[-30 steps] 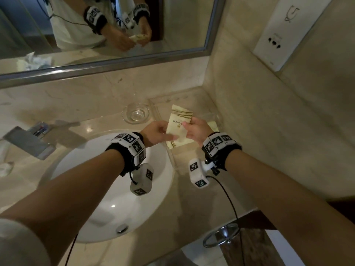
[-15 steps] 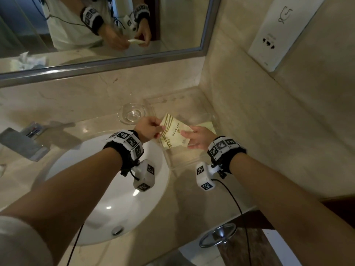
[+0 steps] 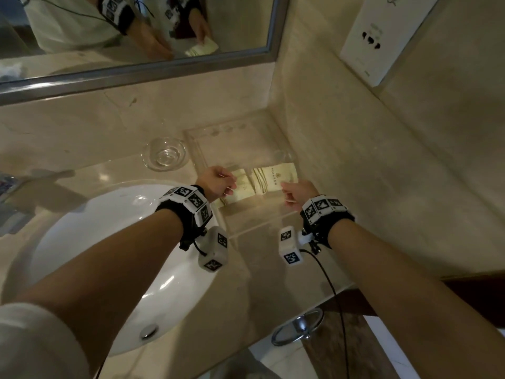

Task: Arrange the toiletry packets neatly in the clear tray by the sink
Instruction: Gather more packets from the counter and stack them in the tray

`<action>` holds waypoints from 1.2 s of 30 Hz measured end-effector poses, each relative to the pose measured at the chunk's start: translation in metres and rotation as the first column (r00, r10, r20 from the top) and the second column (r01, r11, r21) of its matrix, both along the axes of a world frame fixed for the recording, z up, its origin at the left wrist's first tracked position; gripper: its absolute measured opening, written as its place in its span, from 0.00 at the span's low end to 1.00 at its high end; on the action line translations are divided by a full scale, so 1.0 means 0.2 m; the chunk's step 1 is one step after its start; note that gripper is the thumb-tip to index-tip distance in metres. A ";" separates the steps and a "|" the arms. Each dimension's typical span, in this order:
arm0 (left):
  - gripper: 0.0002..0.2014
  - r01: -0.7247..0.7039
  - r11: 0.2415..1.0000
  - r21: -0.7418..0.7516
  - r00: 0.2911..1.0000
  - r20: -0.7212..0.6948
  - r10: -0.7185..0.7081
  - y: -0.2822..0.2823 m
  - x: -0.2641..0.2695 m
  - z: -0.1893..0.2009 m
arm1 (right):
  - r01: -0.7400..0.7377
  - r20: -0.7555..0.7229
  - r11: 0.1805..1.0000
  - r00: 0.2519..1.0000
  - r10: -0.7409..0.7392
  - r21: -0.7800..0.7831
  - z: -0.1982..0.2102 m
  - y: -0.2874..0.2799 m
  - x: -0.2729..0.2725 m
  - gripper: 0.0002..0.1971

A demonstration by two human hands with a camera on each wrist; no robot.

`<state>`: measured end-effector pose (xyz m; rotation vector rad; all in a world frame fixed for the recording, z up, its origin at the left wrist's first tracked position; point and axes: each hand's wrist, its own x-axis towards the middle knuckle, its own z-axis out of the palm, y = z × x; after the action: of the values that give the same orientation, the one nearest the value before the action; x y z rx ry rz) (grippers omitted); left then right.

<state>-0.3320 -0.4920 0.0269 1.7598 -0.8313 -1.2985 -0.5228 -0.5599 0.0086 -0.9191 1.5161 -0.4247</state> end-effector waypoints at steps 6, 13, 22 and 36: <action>0.13 -0.094 0.995 -0.046 0.995 0.031 0.095 -0.04 0.08 -0.03 | -0.034 -0.125 0.997 0.991 0.043 0.072 -0.04 -0.02 -0.13 0.06; 0.14 -0.134 0.988 -0.071 0.986 0.086 0.140 -0.04 0.13 -0.11 | 0.009 -0.097 0.997 0.995 -0.002 0.071 -0.10 -0.10 -0.02 0.16; 0.15 -0.140 0.988 -0.059 0.980 0.137 0.147 0.02 0.25 -0.16 | 0.212 0.023 0.973 0.976 -0.215 0.090 -0.18 -0.19 0.10 0.13; 0.14 -0.163 0.980 -0.110 0.972 0.152 0.179 0.11 0.39 -0.02 | 0.115 -0.003 0.985 0.993 -0.116 -0.130 0.04 -0.06 0.29 0.12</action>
<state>-0.2546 -0.4702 0.0237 1.8332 -0.7984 -0.9972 -0.4643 -0.5724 0.0168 -0.9384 1.5711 -0.6094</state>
